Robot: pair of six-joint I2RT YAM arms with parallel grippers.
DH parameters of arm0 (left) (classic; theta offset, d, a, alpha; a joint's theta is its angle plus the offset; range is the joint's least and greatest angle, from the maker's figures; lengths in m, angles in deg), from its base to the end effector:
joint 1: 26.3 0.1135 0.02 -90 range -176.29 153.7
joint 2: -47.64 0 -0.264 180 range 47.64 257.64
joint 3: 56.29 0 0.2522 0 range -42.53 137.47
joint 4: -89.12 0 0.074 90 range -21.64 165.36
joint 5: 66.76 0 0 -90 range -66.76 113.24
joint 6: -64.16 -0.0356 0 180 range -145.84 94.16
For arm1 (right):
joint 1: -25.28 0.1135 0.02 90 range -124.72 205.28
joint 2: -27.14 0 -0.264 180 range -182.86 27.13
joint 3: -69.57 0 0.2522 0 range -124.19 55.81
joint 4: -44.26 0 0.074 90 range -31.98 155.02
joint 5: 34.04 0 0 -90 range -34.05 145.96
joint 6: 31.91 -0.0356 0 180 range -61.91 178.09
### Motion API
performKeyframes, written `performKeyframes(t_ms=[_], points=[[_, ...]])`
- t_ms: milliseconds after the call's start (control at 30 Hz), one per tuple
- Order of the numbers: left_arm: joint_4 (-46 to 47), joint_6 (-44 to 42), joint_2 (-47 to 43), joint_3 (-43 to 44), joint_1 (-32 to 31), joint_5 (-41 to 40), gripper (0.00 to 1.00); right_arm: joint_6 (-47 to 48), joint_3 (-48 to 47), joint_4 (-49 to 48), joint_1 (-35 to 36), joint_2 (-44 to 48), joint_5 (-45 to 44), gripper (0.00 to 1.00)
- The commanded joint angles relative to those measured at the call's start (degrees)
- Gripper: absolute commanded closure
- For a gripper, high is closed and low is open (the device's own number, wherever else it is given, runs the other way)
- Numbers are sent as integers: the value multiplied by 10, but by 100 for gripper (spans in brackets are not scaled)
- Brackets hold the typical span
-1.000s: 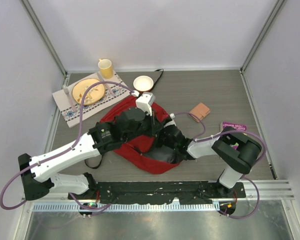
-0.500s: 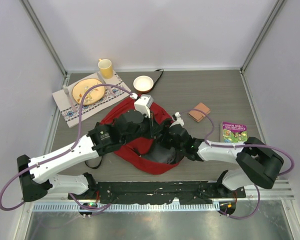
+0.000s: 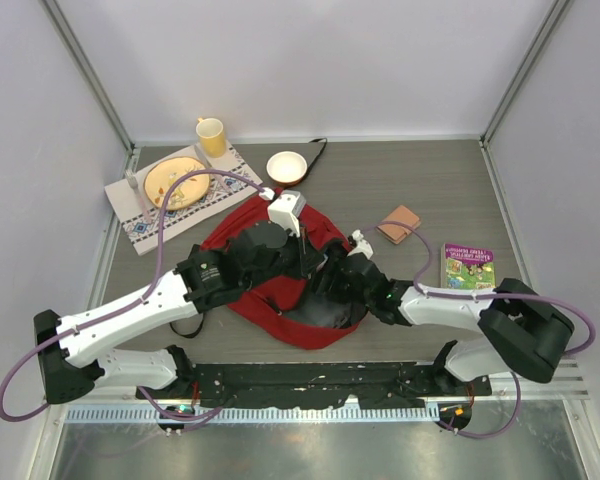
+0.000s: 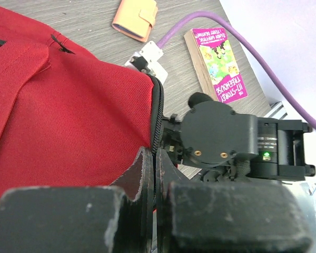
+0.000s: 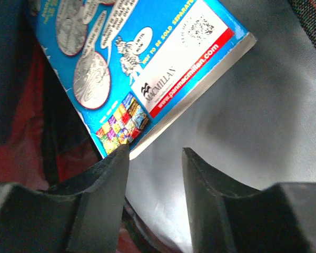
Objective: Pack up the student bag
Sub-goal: Place the book in the student bag.
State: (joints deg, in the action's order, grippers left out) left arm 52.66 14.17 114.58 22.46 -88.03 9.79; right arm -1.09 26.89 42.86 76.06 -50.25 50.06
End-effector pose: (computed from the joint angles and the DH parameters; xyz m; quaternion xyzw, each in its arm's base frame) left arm 0.1315 -0.2270 0.3627 0.0954 0.8329 -0.3537 0.4148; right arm 0.1679 0.2000 0.1674 0.0887 0.8748 0.3623 0.3092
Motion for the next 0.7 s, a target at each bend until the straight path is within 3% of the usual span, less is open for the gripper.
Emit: performKeyframes(t_ms=[0, 133, 467, 533, 667], points=[[49, 9, -19, 0, -1, 4, 100, 20, -40, -46, 1, -45, 6, 59], [49, 13, -19, -5, -1, 5, 100, 30, -77, -92, 1, -91, 34, 69], [58, 15, -15, -10, -1, 11, 100, 50, -154, -116, 1, -167, 87, 70], [55, 13, -14, -7, -1, 11, 100, 53, -143, -120, 1, -163, 85, 67], [49, 13, -20, -11, -1, 11, 100, 69, -100, -116, 2, -102, 67, 45]])
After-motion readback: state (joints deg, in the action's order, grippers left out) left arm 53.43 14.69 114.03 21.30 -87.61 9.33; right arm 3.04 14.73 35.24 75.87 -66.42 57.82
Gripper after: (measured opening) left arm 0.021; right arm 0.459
